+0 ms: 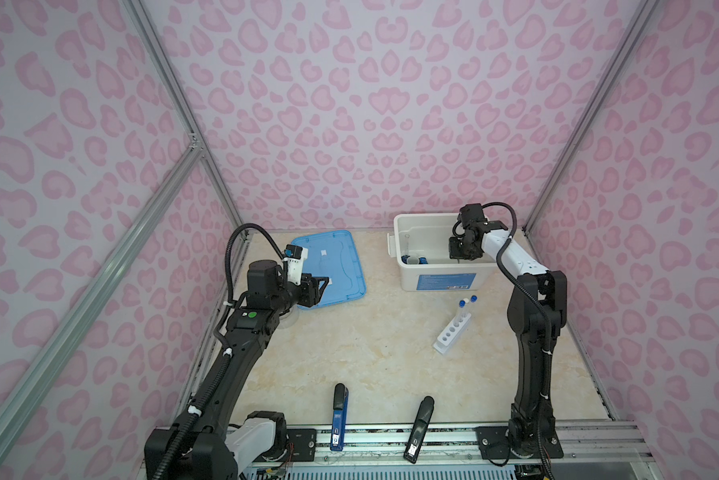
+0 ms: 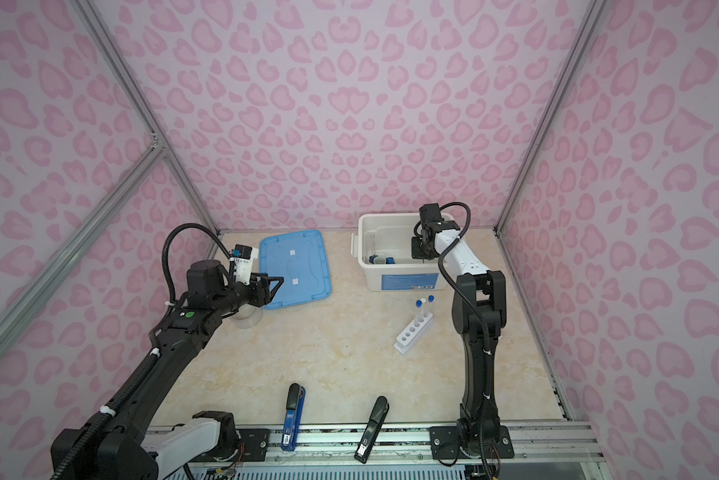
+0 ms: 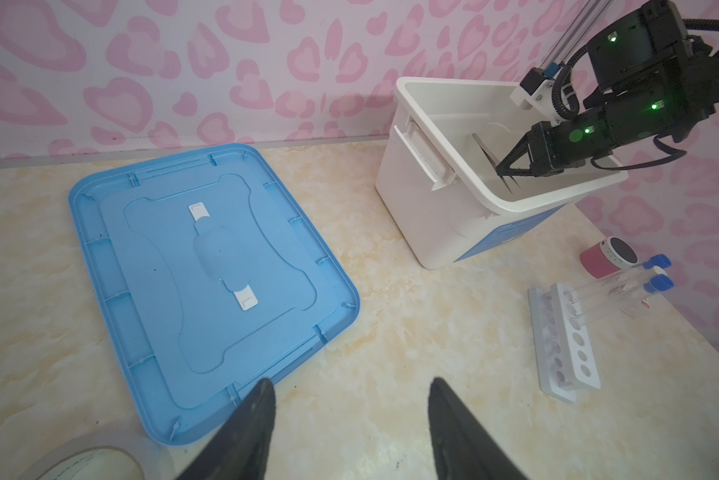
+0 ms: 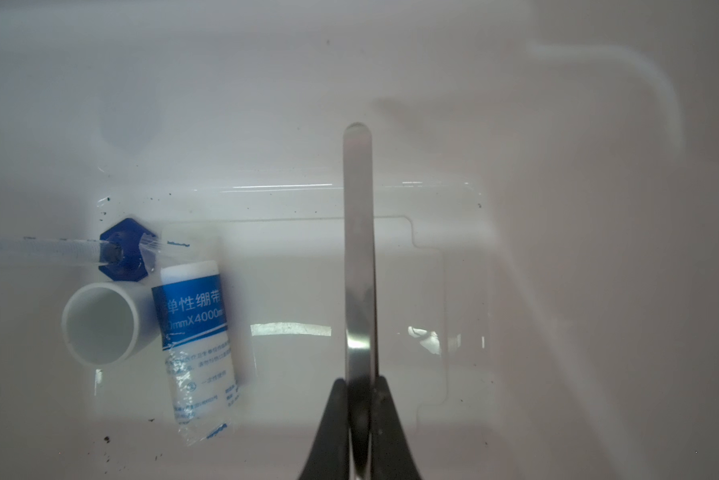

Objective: Organize the chemistry lab equipment
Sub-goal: 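Lower the tweezers into the bin beside the bandage roll with the right gripper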

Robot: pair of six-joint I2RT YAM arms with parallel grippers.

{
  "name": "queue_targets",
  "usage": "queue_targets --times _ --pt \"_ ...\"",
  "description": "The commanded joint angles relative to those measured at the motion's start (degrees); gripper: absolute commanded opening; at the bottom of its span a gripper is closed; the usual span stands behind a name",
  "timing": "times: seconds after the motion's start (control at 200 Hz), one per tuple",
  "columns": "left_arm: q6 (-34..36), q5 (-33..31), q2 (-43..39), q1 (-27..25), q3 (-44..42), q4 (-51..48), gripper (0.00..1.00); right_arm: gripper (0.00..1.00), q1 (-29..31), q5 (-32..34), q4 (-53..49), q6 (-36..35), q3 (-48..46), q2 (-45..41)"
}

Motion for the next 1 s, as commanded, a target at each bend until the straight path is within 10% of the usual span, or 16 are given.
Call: queue_targets --times 0.0,0.995 --pt "-0.51 -0.21 -0.33 -0.02 -0.19 1.35 0.61 0.07 -0.12 0.74 1.05 0.21 0.63 1.2" --pt "-0.6 -0.64 -0.79 -0.02 -0.65 1.37 0.61 0.08 -0.12 0.8 1.31 -0.18 1.53 7.04"
